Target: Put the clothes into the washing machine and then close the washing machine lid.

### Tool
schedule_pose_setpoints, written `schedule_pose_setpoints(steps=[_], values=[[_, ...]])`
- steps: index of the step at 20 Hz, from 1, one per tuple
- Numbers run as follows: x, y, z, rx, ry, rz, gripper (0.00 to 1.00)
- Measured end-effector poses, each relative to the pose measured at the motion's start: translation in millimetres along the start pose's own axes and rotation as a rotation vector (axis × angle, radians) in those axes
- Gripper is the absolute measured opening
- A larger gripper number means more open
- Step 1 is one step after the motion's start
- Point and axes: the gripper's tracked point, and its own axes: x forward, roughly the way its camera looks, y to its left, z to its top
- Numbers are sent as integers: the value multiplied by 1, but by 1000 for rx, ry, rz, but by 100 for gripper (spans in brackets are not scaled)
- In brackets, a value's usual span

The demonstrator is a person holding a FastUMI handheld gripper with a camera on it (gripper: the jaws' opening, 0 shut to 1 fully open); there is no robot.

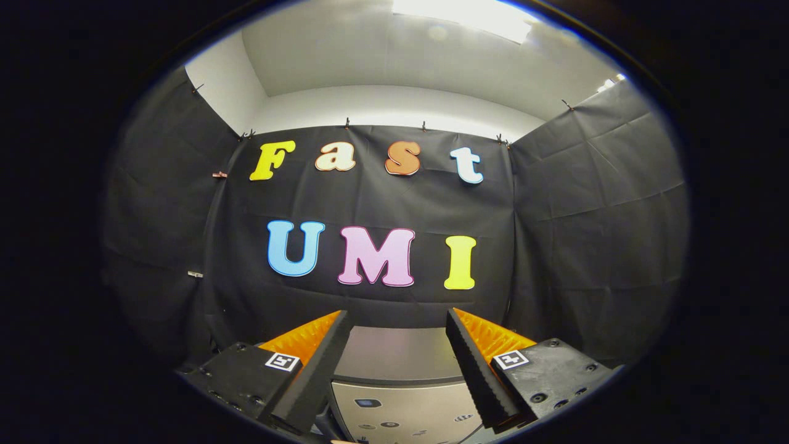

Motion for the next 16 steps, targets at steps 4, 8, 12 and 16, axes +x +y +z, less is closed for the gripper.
schedule_pose_setpoints(steps=[4,8,12,16], values=[[-1,-2,2,2,0,-1,98],[-2,-3,2,2,-2,-2,98],[-2,-6,2,13,5,-6,98],[-2,-6,2,17,8,-4,98]])
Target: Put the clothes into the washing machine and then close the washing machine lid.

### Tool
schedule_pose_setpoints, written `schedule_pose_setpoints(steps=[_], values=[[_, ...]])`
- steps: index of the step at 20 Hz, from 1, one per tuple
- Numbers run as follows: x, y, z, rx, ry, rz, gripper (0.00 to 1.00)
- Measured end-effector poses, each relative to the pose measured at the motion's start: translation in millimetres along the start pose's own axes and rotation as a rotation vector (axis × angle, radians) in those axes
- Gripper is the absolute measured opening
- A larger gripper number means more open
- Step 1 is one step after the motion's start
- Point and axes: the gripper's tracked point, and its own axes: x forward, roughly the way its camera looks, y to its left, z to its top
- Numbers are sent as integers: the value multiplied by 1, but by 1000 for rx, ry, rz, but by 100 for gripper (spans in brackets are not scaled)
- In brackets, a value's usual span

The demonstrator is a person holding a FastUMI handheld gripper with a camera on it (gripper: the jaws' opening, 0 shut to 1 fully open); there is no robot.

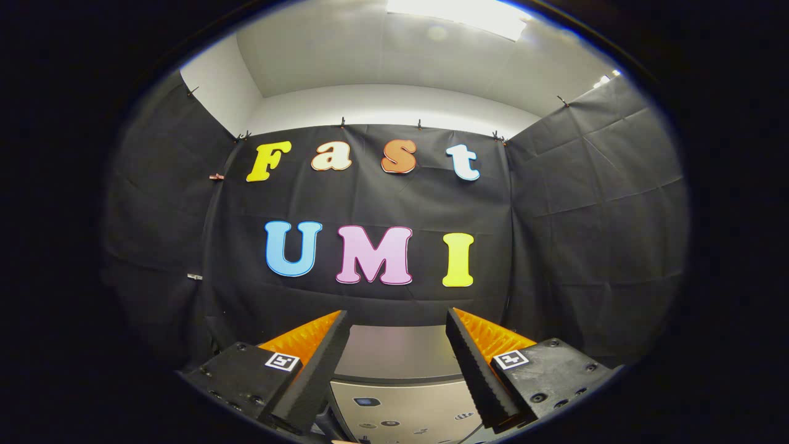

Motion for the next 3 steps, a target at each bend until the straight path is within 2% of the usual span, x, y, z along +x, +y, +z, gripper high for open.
schedule_pose_setpoints(steps=[3], values=[[-2,2,1,-7,-4,5,98]])
